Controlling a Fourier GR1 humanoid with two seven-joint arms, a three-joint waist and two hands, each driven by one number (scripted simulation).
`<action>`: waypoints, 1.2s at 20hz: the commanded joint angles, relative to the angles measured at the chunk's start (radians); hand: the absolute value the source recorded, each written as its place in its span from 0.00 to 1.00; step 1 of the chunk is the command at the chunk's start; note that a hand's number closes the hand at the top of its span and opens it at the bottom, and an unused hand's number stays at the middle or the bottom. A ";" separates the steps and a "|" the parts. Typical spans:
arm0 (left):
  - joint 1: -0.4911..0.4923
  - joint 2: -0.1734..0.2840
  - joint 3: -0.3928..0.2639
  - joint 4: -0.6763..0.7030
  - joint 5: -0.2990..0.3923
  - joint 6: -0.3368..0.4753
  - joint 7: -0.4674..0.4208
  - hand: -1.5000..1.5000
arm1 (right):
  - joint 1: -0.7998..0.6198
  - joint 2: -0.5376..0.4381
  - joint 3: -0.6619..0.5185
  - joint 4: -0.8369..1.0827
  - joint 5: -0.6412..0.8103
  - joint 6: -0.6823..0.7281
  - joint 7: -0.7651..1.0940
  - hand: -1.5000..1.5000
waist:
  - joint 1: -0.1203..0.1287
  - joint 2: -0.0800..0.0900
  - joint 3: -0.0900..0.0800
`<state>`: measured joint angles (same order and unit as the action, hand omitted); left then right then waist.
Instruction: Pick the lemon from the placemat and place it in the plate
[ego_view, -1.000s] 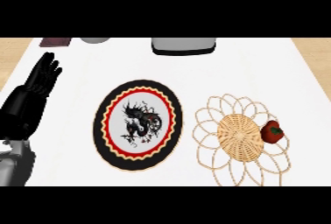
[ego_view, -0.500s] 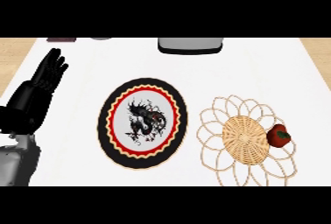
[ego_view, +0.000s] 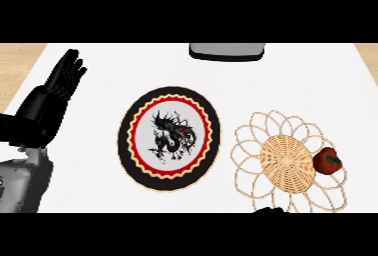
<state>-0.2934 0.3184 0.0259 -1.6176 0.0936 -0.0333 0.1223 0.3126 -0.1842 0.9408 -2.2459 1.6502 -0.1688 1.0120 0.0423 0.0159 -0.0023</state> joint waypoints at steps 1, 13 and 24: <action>-0.043 0.012 0.009 0.004 0.006 -0.005 0.025 0.50 | -0.171 0.175 0.015 0.095 -0.105 -0.004 0.098 1.00 | 0.018 0.007 0.000; -0.055 -0.021 -0.012 0.025 -0.012 0.006 -0.007 0.50 | -0.268 0.173 -0.123 0.248 -0.252 -0.025 0.108 1.00 | 0.043 0.025 -0.002; -0.072 -0.025 -0.030 0.020 -0.006 -0.014 0.002 0.50 | -0.405 0.178 -0.254 0.412 -0.473 -0.154 0.121 0.00 | 0.075 0.026 0.004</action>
<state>-0.3528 0.2922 -0.0048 -1.5985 0.0853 -0.0433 0.1236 0.0377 -0.0933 0.7571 -1.9773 1.2373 -0.2379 1.0435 0.1050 0.0410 -0.0005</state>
